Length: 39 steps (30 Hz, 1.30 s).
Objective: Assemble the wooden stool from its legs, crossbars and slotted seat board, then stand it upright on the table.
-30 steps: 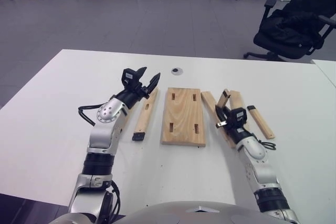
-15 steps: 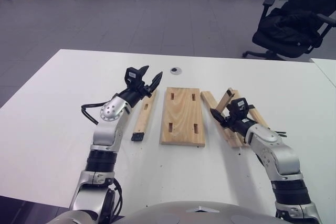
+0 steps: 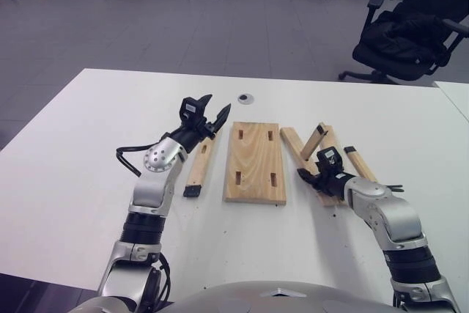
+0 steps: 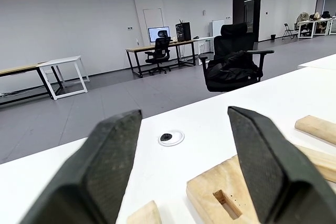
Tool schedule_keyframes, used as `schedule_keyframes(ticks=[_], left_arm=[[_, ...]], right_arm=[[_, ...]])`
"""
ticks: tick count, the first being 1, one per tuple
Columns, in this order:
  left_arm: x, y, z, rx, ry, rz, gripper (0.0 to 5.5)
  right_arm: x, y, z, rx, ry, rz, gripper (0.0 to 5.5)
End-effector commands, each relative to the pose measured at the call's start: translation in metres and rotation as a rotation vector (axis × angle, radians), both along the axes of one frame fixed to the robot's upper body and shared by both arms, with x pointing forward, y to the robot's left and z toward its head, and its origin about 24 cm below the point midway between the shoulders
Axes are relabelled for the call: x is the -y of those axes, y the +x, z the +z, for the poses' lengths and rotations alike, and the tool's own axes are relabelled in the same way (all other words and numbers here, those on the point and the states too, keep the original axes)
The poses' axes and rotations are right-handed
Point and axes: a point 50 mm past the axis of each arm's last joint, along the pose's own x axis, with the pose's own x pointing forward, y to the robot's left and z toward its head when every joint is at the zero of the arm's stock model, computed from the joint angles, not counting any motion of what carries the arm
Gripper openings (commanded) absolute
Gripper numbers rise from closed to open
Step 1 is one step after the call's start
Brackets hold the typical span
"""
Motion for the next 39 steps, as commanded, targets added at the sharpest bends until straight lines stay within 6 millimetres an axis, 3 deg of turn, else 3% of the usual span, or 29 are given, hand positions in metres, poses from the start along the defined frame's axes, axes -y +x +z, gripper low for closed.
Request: schedule_keyframes(ticks=[1, 4, 7, 10, 15, 21, 30, 39], left_arm=[[-0.002, 0.000, 0.002, 0.005, 0.026, 0.015, 2.98], [-0.002, 0.002, 0.004, 0.006, 0.010, 0.020, 2.98], [-0.002, 0.008, 0.015, 0.000, -0.085, 0.040, 2.98], [0.006, 0.015, 0.025, -0.070, -0.281, -0.002, 2.98], [0.031, 0.020, 0.040, -0.304, -0.691, -0.230, 2.98], [0.039, 0.012, 0.055, -0.433, -0.907, -0.403, 2.98], [0.041, 0.011, 0.049, -0.511, -0.931, -0.403, 2.98], [0.041, -0.001, 0.044, -0.535, -0.941, -0.422, 1.31]], right_arm=[[0.002, -0.003, -0.010, -0.057, -0.014, -0.034, 2.11], [0.001, -0.004, -0.010, -0.052, 0.010, -0.062, 2.09], [0.002, 0.009, 0.015, 0.090, 0.071, -0.123, 2.09], [-0.004, 0.017, 0.045, 0.277, 0.109, -0.090, 2.09], [-0.031, 0.020, 0.079, 0.540, 0.097, 0.107, 2.09], [-0.052, 0.018, 0.091, 0.678, 0.110, 0.249, 2.09], [-0.067, 0.006, 0.095, 0.753, 0.154, 0.384, 2.09], [-0.067, 0.000, 0.090, 0.761, 0.113, 0.462, 2.09]])
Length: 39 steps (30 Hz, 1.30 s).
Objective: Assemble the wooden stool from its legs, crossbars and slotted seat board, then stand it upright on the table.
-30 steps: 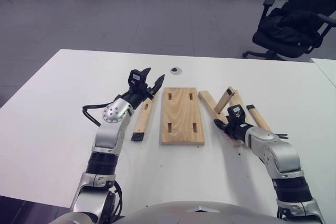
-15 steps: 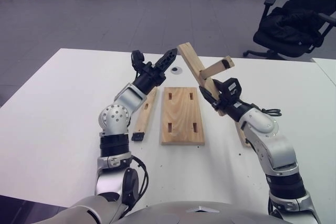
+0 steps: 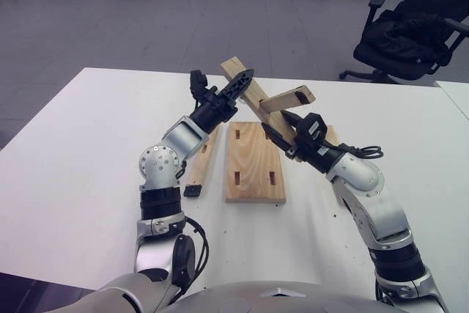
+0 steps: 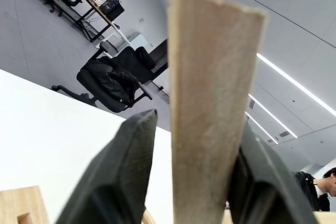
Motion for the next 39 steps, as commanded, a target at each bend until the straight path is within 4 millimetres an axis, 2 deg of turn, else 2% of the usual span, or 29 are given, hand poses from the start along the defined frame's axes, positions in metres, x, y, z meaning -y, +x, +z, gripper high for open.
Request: schedule_keyframes(ticks=[1, 4, 5, 12, 14, 16, 19, 21, 25, 27, 29, 33, 39], left_arm=[[-0.001, -0.007, -0.004, -0.019, -0.005, -0.011, 1.22], [-0.003, -0.011, -0.005, -0.016, 0.004, -0.007, 1.04], [-0.005, -0.012, -0.006, -0.020, 0.006, 0.004, 1.04], [-0.037, -0.015, -0.010, -0.085, -0.033, 0.247, 1.02], [-0.055, -0.019, -0.013, -0.089, 0.040, 0.347, 1.02], [-0.075, -0.032, -0.012, -0.082, 0.129, 0.440, 1.02], [-0.088, -0.057, -0.008, -0.088, 0.234, 0.540, 1.02], [-0.091, -0.069, -0.006, -0.108, 0.282, 0.589, 1.02], [-0.094, -0.084, -0.013, -0.202, 0.309, 0.681, 1.02], [-0.094, -0.088, -0.025, -0.280, 0.317, 0.711, 1.02], [-0.090, -0.094, -0.033, -0.341, 0.317, 0.718, 1.02], [-0.092, -0.095, -0.037, -0.355, 0.363, 0.738, 1.02], [-0.096, -0.090, -0.029, -0.245, 0.538, 0.786, 1.02]], right_arm=[[-0.002, -0.004, 0.001, 0.021, -0.012, 0.036, 2.09], [-0.002, -0.006, -0.001, 0.005, -0.006, 0.049, 2.09], [-0.001, -0.006, -0.001, 0.000, -0.005, 0.051, 2.46], [0.001, -0.011, -0.009, -0.034, -0.039, 0.045, 3.83], [0.012, -0.016, -0.015, -0.061, -0.075, 0.014, 4.09], [0.033, -0.017, -0.024, -0.090, -0.151, -0.057, 4.13], [0.057, -0.019, -0.043, -0.157, -0.294, -0.115, 4.13], [0.063, -0.022, -0.057, -0.207, -0.368, -0.121, 4.13], [0.058, -0.030, -0.091, -0.289, -0.515, -0.040, 4.13], [0.051, -0.035, -0.098, -0.314, -0.530, 0.007, 4.13], [0.041, -0.038, -0.094, -0.314, -0.476, 0.041, 4.13], [0.031, -0.042, -0.094, -0.311, -0.433, 0.071, 4.13], [0.020, -0.047, -0.091, -0.302, -0.387, 0.119, 4.13]])
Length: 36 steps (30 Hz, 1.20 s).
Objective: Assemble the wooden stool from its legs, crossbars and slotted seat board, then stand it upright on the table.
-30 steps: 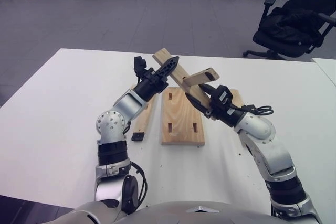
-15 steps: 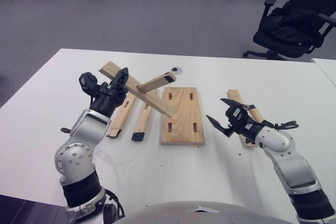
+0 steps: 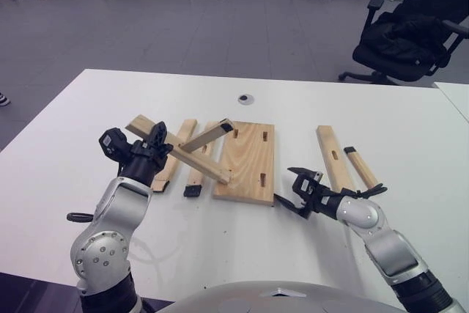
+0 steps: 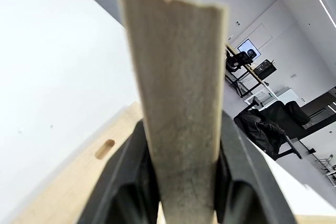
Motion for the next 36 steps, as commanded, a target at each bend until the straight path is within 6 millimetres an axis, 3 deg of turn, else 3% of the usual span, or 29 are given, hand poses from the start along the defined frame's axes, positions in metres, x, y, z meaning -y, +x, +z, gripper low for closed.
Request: schedule_keyframes(ticks=[1, 7, 19, 25, 29, 36], left_arm=[[0.003, 0.004, 0.001, -0.011, 0.133, 0.001, 1.02], [0.020, 0.011, 0.012, 0.064, 0.212, -0.046, 1.02], [0.021, 0.018, 0.024, 0.171, 0.281, -0.121, 1.02], [0.031, 0.012, 0.003, 0.115, 0.462, -0.289, 1.02], [0.035, 0.006, -0.019, 0.047, 0.594, -0.343, 1.02], [0.060, 0.011, -0.044, 0.042, 0.588, -0.329, 1.02]], right_arm=[[-0.009, -0.005, 0.003, -0.005, 0.048, 0.040, 4.13], [-0.015, -0.008, 0.004, -0.010, 0.072, 0.066, 4.13], [-0.017, -0.007, 0.000, -0.025, 0.075, 0.061, 4.13], [-0.018, -0.008, 0.000, -0.029, 0.067, 0.065, 4.13], [-0.008, -0.003, 0.001, -0.015, 0.051, 0.003, 4.13], [0.004, 0.007, -0.001, 0.014, 0.035, -0.116, 4.13]])
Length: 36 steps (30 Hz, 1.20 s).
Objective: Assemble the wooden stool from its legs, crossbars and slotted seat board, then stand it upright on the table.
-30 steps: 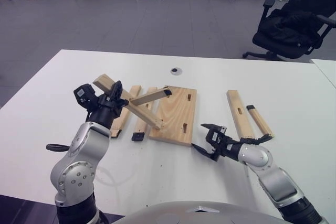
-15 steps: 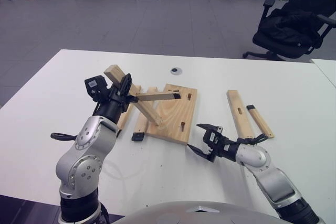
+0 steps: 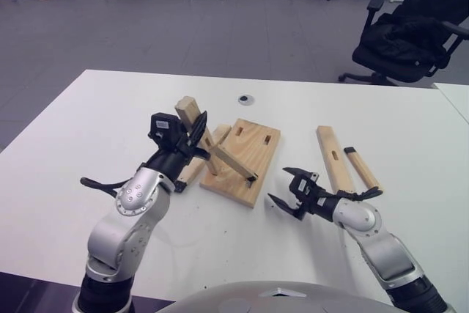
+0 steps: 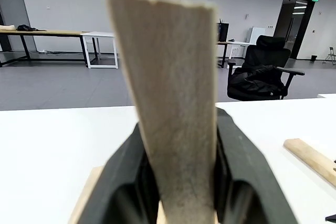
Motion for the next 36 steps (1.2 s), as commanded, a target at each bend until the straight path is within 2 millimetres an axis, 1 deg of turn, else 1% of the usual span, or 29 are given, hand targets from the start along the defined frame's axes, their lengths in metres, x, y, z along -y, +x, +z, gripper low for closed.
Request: schedule_keyframes(ticks=[1, 4, 6, 8, 9, 10, 12, 14, 16, 18, 20, 23, 26, 30, 32, 34, 36], left_arm=[[0.010, 0.005, -0.043, -0.180, 0.055, 0.025, 1.02], [0.020, 0.014, -0.041, -0.144, 0.040, 0.017, 1.02], [0.025, 0.017, -0.041, -0.138, 0.039, 0.015, 1.02], [0.030, 0.019, -0.043, -0.139, 0.033, 0.015, 1.02], [0.032, 0.019, -0.044, -0.136, 0.035, 0.011, 1.02], [0.034, 0.020, -0.044, -0.133, 0.036, 0.006, 1.02], [0.036, 0.022, -0.044, -0.126, 0.044, -0.007, 1.02], [0.039, 0.023, -0.044, -0.118, 0.055, -0.025, 1.02], [0.043, 0.023, -0.043, -0.113, 0.063, -0.039, 1.02], [0.045, 0.025, -0.043, -0.108, 0.069, -0.047, 1.02], [0.047, 0.027, -0.042, -0.104, 0.076, -0.049, 1.02], [0.048, 0.028, -0.043, -0.101, 0.094, -0.049, 1.02], [0.049, 0.029, -0.043, -0.099, 0.105, -0.042, 1.02], [0.048, 0.029, -0.043, -0.096, 0.116, -0.036, 1.02], [0.049, 0.029, -0.042, -0.094, 0.121, -0.037, 1.02], [0.048, 0.029, -0.043, -0.101, 0.128, -0.030, 1.02], [0.046, 0.029, -0.043, -0.105, 0.131, -0.016, 1.02]], right_arm=[[0.005, 0.007, -0.001, 0.010, -0.027, -0.029, 4.13], [0.001, 0.012, 0.006, 0.022, 0.032, -0.027, 4.13], [-0.003, 0.016, 0.024, 0.028, 0.174, -0.014, 4.13], [-0.012, 0.029, 0.045, 0.046, 0.286, 0.040, 4.13], [-0.018, 0.037, 0.050, 0.047, 0.295, 0.071, 4.13], [-0.024, 0.046, 0.052, 0.024, 0.273, 0.113, 4.13], [-0.032, 0.060, 0.047, -0.025, 0.192, 0.175, 4.13], [-0.038, 0.072, 0.044, -0.074, 0.147, 0.218, 4.13], [-0.044, 0.080, 0.047, -0.108, 0.148, 0.248, 3.82], [-0.046, 0.083, 0.050, -0.130, 0.164, 0.261, 3.48], [-0.047, 0.082, 0.053, -0.142, 0.168, 0.283, 2.97], [-0.042, 0.080, 0.047, -0.185, 0.110, 0.286, 2.38], [-0.038, 0.081, 0.045, -0.192, 0.078, 0.273, 1.84], [-0.034, 0.084, 0.042, -0.178, 0.033, 0.247, 0.91], [-0.032, 0.086, 0.040, -0.173, 0.022, 0.228, 0.66], [-0.033, 0.087, 0.038, -0.158, 0.016, 0.223, 0.63], [-0.035, 0.089, 0.040, -0.125, 0.033, 0.219, 0.62]])
